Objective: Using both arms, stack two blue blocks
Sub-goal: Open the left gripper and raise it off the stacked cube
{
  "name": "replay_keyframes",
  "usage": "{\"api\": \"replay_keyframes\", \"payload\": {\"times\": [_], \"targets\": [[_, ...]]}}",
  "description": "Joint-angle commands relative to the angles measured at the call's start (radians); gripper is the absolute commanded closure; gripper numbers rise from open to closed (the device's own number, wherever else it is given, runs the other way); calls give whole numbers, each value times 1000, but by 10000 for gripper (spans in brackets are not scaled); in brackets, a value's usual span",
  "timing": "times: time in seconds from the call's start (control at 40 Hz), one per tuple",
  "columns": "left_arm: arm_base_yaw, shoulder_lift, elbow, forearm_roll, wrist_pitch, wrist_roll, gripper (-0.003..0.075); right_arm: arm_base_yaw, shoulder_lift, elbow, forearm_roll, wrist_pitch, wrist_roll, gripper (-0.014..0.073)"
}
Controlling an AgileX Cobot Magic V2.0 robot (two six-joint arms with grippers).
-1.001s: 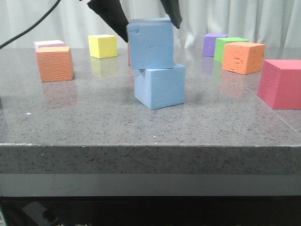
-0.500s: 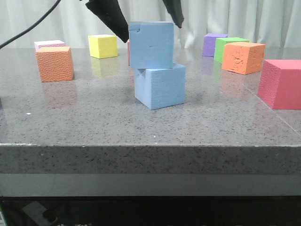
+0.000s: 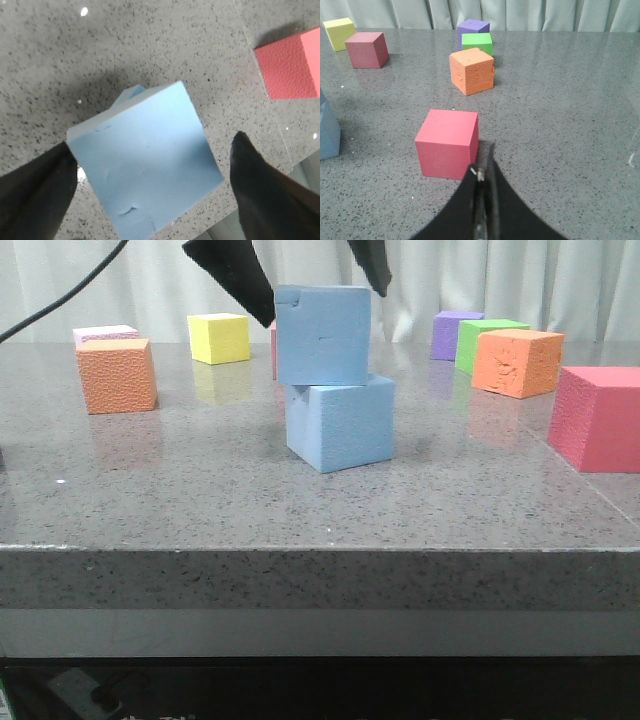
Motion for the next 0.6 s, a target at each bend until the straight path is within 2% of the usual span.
{"api": "replay_keyframes", "payload": {"times": [0.0,0.28,0.43,0.5,0.58], "targets": [[-7,-48,-65,-9,32,2,118,1,9,-27,3,-82,-10,665],[-7,-48,-153,-4,32,2,118,1,9,-27,3,-82,-10,665],[-7,-50,-163,54,32,21,122,1,9,-27,3,-82,-10,665],[-5,-52,-163,59,32,21,150,1,9,-27,3,-82,-10,665],[-5,-52,-163,59,32,21,216,1,9,-27,3,-82,-10,665]]}}
